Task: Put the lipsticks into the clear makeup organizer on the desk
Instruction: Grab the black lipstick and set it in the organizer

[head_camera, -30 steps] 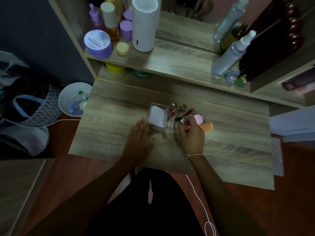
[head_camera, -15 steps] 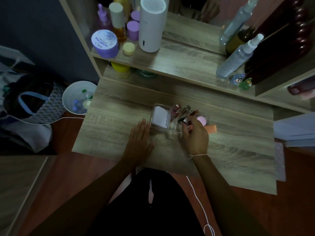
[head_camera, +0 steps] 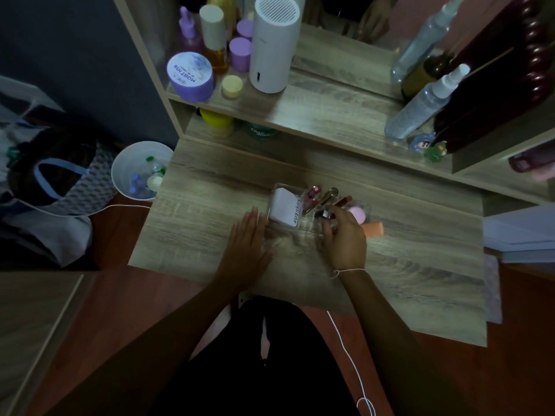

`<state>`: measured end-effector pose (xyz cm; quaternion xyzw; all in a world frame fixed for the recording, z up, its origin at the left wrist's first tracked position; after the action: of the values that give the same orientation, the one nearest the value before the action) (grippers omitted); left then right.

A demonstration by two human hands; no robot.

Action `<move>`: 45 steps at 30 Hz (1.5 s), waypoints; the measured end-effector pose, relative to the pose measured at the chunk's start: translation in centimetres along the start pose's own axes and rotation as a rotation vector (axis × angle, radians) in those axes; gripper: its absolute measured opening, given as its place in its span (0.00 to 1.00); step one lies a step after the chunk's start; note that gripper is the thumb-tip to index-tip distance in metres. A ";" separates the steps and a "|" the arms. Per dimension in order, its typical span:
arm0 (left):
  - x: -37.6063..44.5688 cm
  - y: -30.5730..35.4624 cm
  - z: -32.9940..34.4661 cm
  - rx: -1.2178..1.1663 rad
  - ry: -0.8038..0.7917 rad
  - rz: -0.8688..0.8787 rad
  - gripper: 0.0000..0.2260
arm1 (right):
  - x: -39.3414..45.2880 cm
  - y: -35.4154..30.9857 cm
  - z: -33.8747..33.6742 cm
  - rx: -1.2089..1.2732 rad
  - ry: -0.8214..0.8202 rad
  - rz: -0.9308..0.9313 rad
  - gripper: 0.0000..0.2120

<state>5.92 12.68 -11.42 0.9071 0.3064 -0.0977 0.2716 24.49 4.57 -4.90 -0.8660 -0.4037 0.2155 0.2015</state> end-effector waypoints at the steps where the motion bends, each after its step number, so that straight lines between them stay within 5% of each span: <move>1: 0.0 0.0 0.0 0.000 0.000 0.003 0.32 | 0.2 0.1 0.0 0.007 -0.007 0.009 0.12; 14: 0.0 -0.5 0.0 -0.013 0.005 -0.004 0.32 | 0.1 0.6 -0.1 0.127 0.027 0.098 0.17; 45: 0.7 0.4 -0.3 -0.039 -0.041 -0.002 0.35 | -1.0 0.5 -0.7 0.123 0.094 0.130 0.12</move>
<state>6.72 12.94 -11.23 0.8991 0.3036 -0.1103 0.2955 24.64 3.36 -4.38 -0.8855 -0.3228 0.2117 0.2585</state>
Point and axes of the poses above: each hand's wrist, its own x-axis towards the middle knuckle, its own z-axis out of the palm, y = z × x, the point moved 10 cm from there along x, towards the middle knuckle, and after that the axes turned 14 degrees about -y, right-handed, at the moved point
